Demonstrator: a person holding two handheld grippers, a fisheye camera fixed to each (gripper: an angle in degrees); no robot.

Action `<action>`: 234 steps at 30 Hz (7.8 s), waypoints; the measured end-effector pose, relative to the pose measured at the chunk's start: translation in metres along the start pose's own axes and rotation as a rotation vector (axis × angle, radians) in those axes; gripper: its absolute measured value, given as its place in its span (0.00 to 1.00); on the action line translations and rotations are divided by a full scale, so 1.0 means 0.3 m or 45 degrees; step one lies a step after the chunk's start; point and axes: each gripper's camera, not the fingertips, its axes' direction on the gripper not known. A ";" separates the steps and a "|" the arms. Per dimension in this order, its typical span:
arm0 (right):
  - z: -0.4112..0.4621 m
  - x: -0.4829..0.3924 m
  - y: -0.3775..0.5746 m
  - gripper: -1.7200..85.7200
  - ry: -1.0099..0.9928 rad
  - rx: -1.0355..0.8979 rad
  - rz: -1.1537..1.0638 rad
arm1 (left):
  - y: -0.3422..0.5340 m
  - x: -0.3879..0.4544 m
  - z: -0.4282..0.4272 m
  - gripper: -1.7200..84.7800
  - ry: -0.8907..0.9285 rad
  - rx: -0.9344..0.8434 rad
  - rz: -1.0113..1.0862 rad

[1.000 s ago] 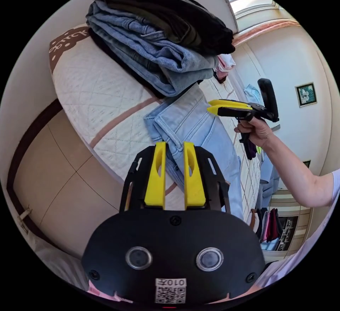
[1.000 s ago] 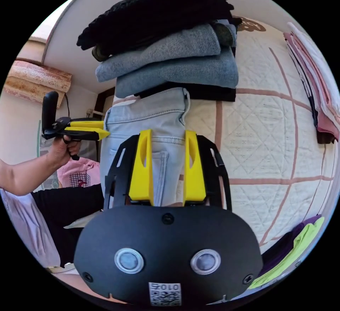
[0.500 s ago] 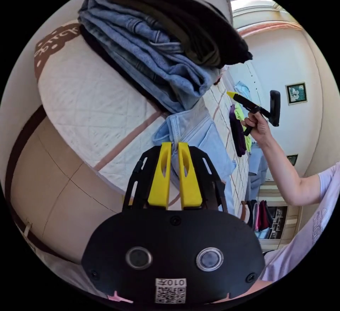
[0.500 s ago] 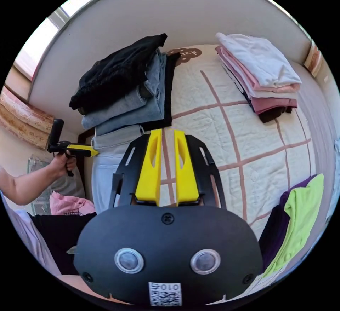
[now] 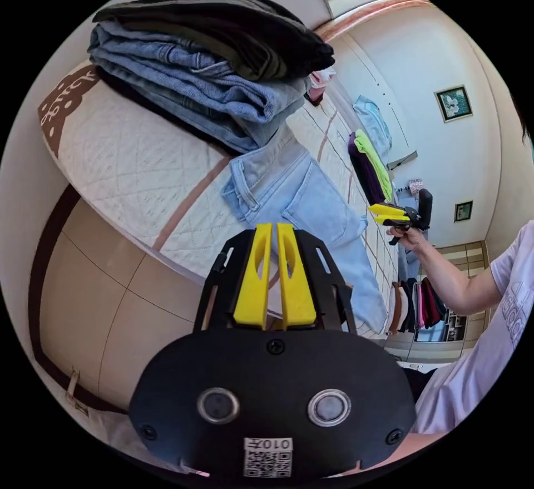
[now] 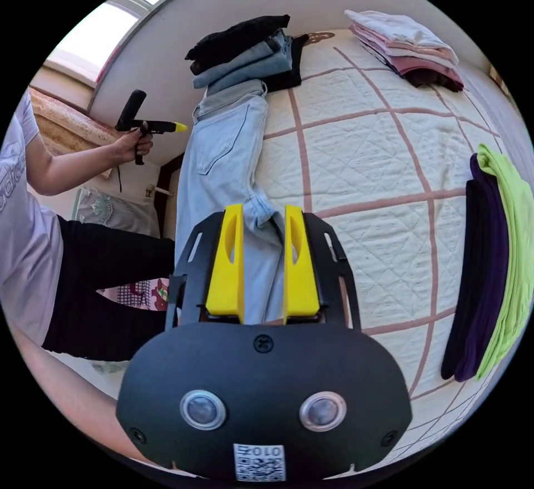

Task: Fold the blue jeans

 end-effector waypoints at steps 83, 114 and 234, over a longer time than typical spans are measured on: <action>-0.500 -1.312 2.091 0.08 0.831 0.391 1.848 | 1.044 0.182 2.561 0.06 -0.130 -0.922 1.892; -0.404 -1.258 2.180 0.07 0.346 0.800 2.322 | 0.816 0.143 2.000 0.02 -0.083 -0.751 1.507; -0.377 -0.511 1.486 0.18 -0.449 0.468 1.531 | 0.299 0.532 1.740 0.14 -0.057 -0.758 0.558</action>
